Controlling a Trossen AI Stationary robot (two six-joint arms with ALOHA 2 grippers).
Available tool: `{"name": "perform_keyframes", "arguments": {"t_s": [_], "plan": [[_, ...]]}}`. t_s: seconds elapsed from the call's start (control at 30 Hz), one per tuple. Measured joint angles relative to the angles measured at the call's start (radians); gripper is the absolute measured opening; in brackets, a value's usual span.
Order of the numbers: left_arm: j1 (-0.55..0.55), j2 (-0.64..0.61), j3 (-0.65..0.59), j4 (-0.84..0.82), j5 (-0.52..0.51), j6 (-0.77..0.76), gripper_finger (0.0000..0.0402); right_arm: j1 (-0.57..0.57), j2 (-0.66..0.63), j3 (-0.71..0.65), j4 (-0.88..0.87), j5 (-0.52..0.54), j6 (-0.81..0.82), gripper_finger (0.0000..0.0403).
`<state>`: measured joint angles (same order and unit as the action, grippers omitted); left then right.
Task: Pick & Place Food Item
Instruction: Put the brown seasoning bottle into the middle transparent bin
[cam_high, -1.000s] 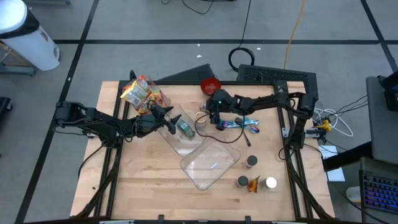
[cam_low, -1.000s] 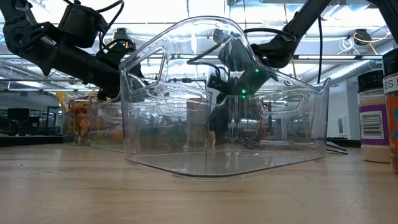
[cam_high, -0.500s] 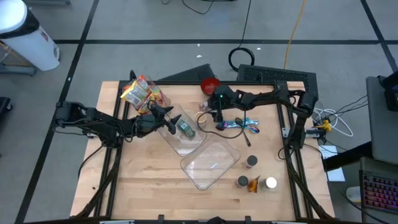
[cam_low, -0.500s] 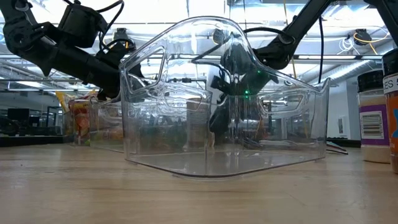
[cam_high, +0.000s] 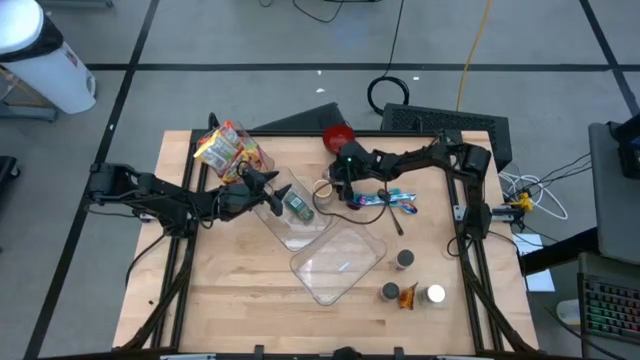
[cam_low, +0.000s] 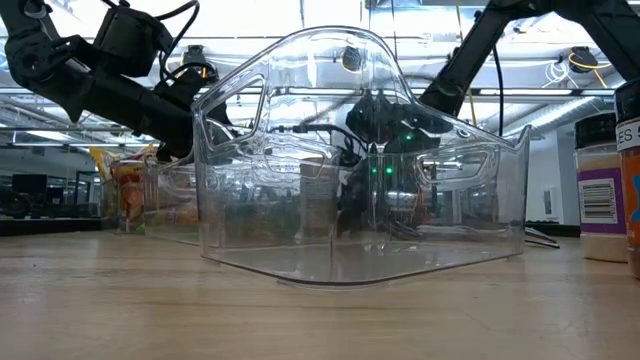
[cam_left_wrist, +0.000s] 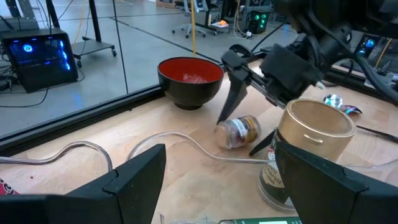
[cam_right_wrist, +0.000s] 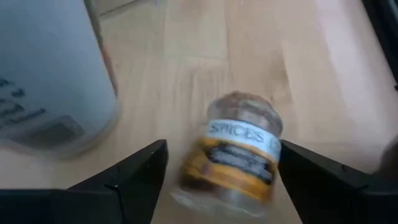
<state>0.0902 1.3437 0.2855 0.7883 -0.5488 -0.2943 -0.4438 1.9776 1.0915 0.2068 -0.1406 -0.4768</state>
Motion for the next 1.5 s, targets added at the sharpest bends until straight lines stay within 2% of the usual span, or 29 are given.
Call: {"name": "perform_keyframes", "arguments": {"t_s": [0.17, 0.4, 0.5, 0.67, 0.9, 1.0, 1.13, 1.27, 1.33, 1.5], "plan": [[0.000, 0.000, 0.000, 0.000, 0.000, 0.001, 0.0306, 0.000, -0.013, 0.000, -0.090, 0.031, 0.052, 0.0265], [0.000, 0.000, 0.000, 0.000, 0.000, 0.001, 0.0306, 0.004, -0.066, -0.003, -0.176, 0.039, 0.118, 0.0188], [0.000, 0.000, 0.000, 0.001, 0.000, 0.000, 0.0306, 0.008, -0.110, -0.006, -0.228, 0.055, 0.124, 0.0184], [0.000, 0.000, 0.000, 0.008, 0.005, -0.002, 0.0306, 0.021, -0.246, -0.002, -0.333, 0.167, 0.156, 0.0184], [0.000, 0.002, 0.046, 0.055, 0.169, -0.002, 0.0306, 0.025, -0.467, -0.012, -0.487, 0.194, 0.227, 0.0186], [0.000, 0.002, 0.115, 0.005, 0.251, 0.034, 0.0306, 0.041, -0.560, -0.064, -0.441, 0.181, 0.241, 0.0184], [0.000, 0.002, 0.262, -0.200, 0.326, 0.097, 0.0306, 0.077, -0.655, -0.165, -0.256, 0.036, 0.294, 0.0184], [0.000, 0.014, 0.412, -0.395, 0.342, 0.204, 0.0306, 0.140, -0.683, -0.283, -0.002, -0.099, 0.348, 0.0186], [-0.002, 0.018, 0.454, -0.422, 0.347, 0.250, 0.0306, 0.178, -0.680, -0.328, 0.107, -0.100, 0.360, 0.0186], [-0.002, 0.025, 0.514, -0.418, 0.451, 0.273, 0.0306, 0.259, -0.667, -0.383, 0.282, -0.098, 0.360, 0.0184]]}}
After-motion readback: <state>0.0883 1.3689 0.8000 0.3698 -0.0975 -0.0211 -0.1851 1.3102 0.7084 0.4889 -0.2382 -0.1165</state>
